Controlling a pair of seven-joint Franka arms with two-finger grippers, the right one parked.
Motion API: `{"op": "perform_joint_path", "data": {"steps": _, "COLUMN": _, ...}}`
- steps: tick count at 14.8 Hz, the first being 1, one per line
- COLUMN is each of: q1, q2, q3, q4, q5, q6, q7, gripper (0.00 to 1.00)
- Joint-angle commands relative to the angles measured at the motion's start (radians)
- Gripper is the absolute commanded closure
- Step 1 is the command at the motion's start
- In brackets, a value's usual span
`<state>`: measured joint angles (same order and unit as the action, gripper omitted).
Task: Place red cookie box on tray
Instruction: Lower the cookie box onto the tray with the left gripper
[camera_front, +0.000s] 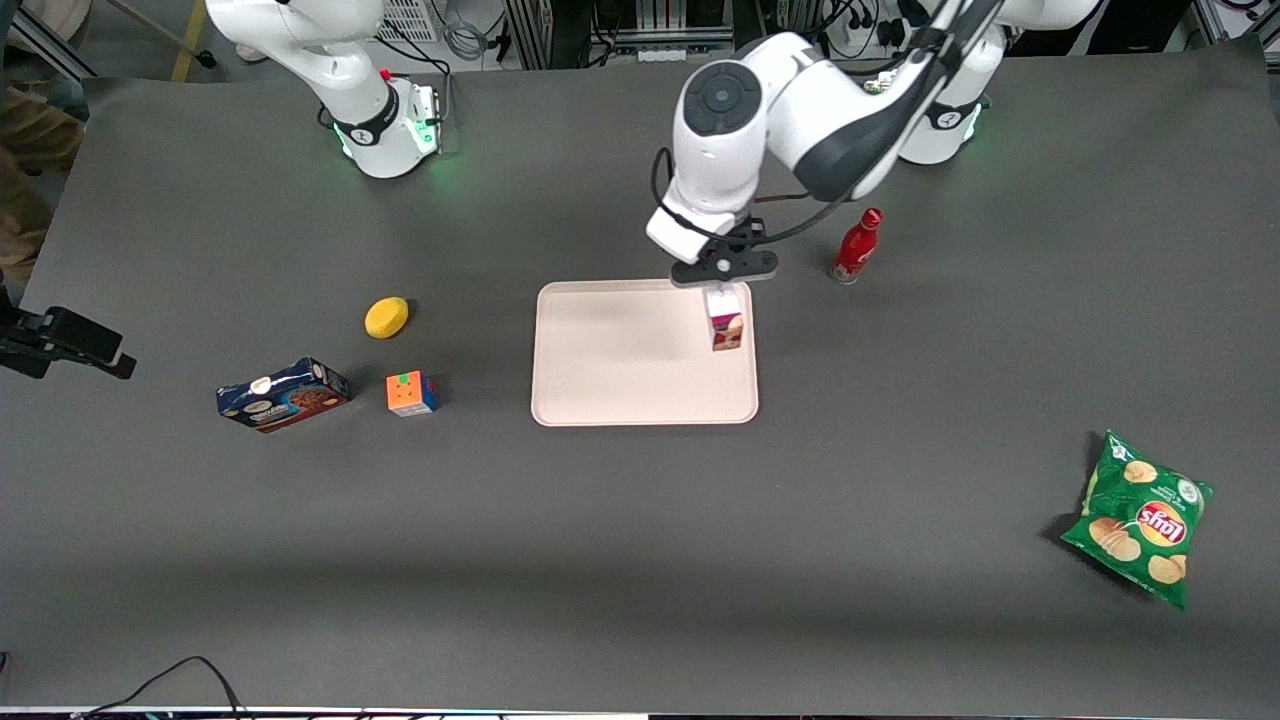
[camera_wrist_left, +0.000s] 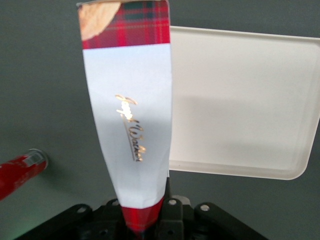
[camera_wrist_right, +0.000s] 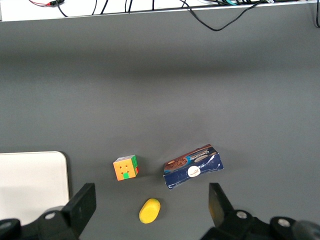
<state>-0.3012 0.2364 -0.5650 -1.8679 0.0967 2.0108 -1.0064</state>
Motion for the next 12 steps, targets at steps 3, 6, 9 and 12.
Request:
{"op": "perform_joint_path", "data": {"steps": 3, "q1": -0.018, "q2": 0.053, "q3": -0.007, "q4": -0.114, "q5": 0.127, "q6": 0.204, "q7": -0.115, "gripper": 0.76}}
{"op": "perform_joint_path", "data": {"steps": 6, "q1": -0.016, "q2": 0.156, "q3": -0.007, "q4": -0.111, "q5": 0.283, "q6": 0.265, "q7": -0.214, "gripper": 0.76}}
{"op": "perform_joint_path", "data": {"steps": 9, "q1": -0.012, "q2": 0.216, "q3": 0.002, "q4": -0.105, "q5": 0.345, "q6": 0.307, "q7": -0.238, "gripper": 0.76}}
{"op": "perform_joint_path", "data": {"steps": 12, "q1": -0.010, "q2": 0.264, "q3": 0.003, "q4": -0.089, "q5": 0.347, "q6": 0.333, "q7": -0.225, "gripper": 0.76}}
